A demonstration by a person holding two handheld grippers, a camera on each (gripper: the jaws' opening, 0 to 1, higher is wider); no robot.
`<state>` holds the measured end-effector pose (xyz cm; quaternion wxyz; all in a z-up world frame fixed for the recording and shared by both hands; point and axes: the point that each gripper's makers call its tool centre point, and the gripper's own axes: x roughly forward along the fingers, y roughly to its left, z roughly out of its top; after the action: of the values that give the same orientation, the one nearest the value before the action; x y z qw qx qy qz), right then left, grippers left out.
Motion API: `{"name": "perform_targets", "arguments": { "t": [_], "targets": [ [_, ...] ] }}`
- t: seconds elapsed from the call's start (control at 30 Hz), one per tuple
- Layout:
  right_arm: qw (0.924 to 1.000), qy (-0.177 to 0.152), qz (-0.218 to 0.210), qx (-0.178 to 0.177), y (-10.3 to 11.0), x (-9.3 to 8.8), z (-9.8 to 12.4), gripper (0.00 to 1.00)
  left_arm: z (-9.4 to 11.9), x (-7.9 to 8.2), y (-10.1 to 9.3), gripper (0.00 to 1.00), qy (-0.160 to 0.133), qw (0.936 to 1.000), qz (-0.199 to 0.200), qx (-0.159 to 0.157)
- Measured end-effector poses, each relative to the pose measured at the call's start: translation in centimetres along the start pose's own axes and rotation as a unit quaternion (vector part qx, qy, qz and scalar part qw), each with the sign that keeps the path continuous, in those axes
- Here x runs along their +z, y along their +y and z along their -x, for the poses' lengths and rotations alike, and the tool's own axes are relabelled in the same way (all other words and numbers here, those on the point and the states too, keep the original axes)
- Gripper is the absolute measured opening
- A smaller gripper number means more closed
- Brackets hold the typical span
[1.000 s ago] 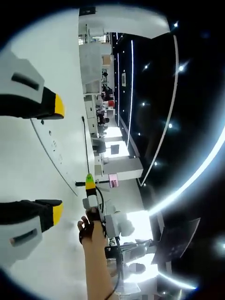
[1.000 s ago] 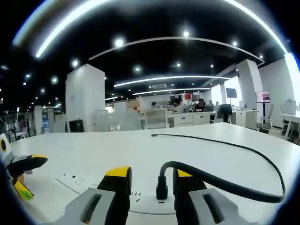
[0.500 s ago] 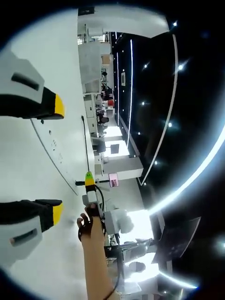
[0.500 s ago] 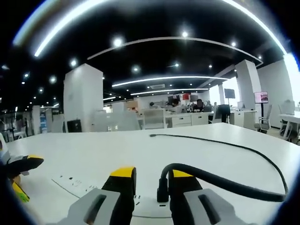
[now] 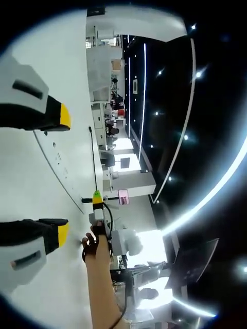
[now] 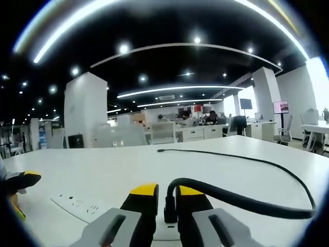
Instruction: Locate the USB plug end of the data cable currently connected to the USB port on the desk. Grip the plug, withdraw it from the port, and place it onto the desktop.
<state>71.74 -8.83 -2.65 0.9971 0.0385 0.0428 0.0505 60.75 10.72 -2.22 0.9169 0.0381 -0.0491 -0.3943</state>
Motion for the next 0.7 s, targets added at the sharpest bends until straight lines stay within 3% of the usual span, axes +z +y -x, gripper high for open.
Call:
{"name": "perform_targets", "arguments": {
  "t": [0.2,0.7],
  "targets": [
    [1.0000,-0.004,0.001,-0.009,-0.17,-0.01,0.07,0.10,-0.08,-0.01,0.03,0.69,0.001,1.0000,-0.001,0.000],
    [0.9997,-0.008,0.009,-0.021,0.03,0.12,0.16,0.09,-0.18,0.08,0.12,0.69,0.001,1.0000,-0.002,-0.001]
  ]
}}
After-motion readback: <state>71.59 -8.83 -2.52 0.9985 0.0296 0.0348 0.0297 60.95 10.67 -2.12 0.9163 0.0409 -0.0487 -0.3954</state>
